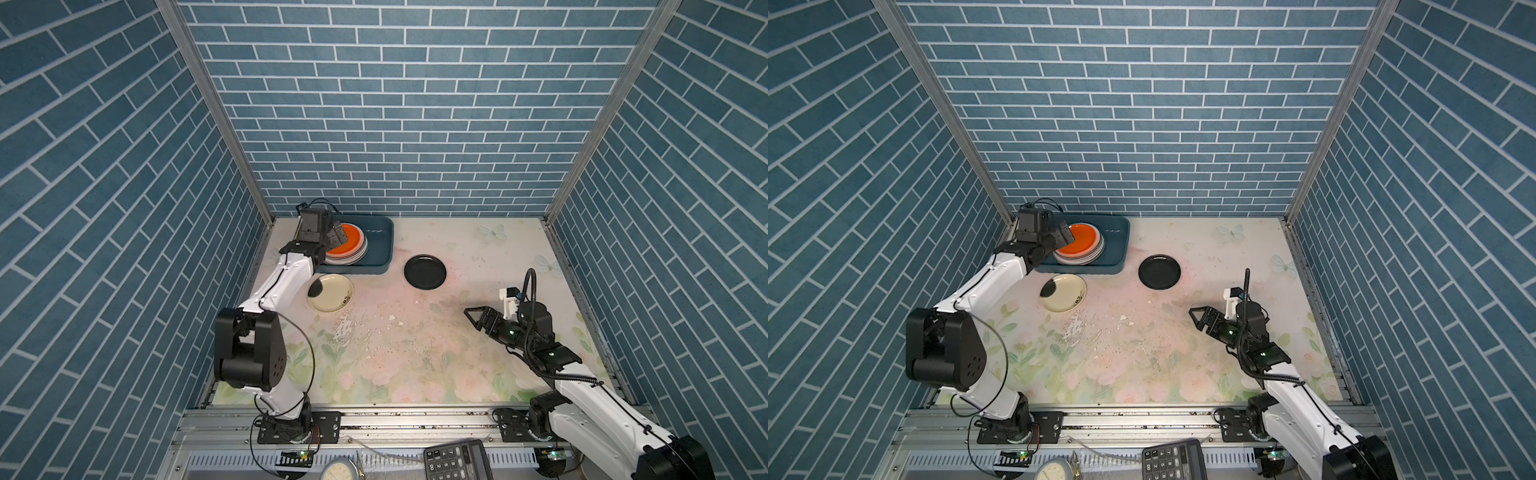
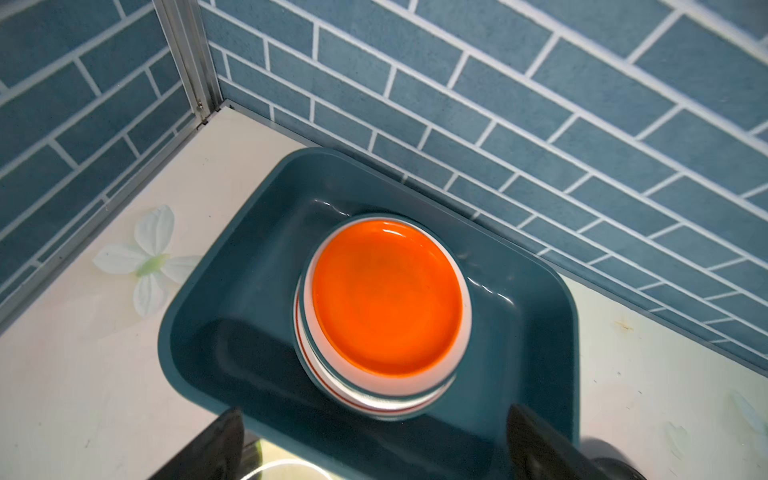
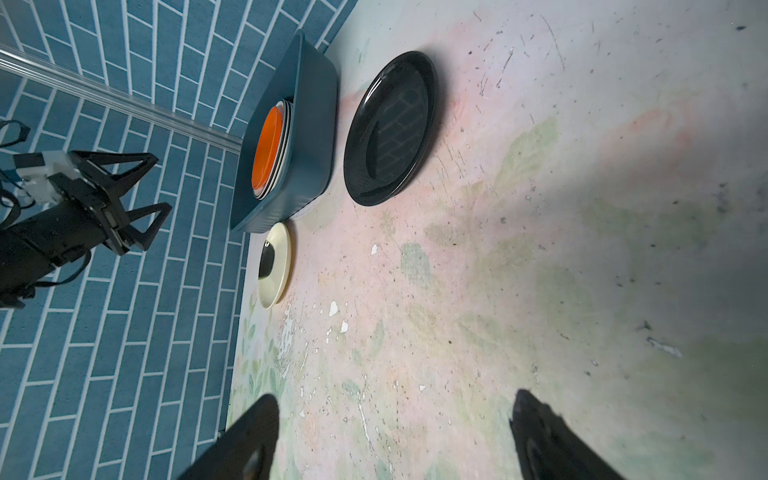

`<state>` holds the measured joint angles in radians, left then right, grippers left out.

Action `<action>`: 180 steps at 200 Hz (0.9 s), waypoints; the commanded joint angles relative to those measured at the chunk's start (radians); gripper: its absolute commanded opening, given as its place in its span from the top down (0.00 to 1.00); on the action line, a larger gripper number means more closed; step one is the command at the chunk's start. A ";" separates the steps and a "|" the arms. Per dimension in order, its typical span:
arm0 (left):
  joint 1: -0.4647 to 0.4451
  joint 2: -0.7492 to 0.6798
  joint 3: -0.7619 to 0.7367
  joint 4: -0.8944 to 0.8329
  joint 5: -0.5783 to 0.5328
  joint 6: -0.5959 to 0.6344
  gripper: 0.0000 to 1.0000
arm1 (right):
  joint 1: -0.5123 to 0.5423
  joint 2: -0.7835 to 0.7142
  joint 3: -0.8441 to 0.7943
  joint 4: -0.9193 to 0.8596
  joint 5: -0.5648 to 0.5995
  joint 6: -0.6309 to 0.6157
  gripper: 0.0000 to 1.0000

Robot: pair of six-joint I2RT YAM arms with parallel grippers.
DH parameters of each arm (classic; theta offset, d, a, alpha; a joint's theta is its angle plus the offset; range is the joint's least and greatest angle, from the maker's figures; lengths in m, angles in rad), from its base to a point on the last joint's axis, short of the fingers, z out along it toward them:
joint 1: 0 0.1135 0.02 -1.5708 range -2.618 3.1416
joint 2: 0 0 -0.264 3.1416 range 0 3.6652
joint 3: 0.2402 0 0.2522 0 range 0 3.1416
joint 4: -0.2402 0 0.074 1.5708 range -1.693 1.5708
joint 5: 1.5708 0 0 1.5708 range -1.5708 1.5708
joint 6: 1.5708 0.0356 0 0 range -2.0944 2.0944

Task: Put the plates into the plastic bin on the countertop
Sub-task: 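Lower the orange plate onto the stack in the bin and open the left gripper, then pull the left gripper back while the right gripper moves toward the black plate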

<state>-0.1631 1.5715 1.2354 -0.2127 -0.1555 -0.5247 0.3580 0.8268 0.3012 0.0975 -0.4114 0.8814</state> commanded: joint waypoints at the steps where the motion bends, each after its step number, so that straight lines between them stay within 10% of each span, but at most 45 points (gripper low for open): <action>1: -0.049 -0.084 -0.091 0.087 -0.019 -0.044 0.00 | 0.001 -0.026 -0.017 0.027 0.004 0.046 0.13; 116: -0.204 -0.555 -0.351 -0.087 0.039 -0.047 0.00 | 0.001 -0.069 -0.034 -0.002 0.029 0.092 0.12; 180: -0.203 -0.855 -0.476 -0.293 0.066 -0.052 0.00 | 0.003 0.229 0.118 0.083 -0.001 0.021 0.14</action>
<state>-0.3653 0.7952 0.8040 -0.3985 -0.1062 -0.5701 0.3580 0.9508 0.3527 0.1062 -0.4026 0.9398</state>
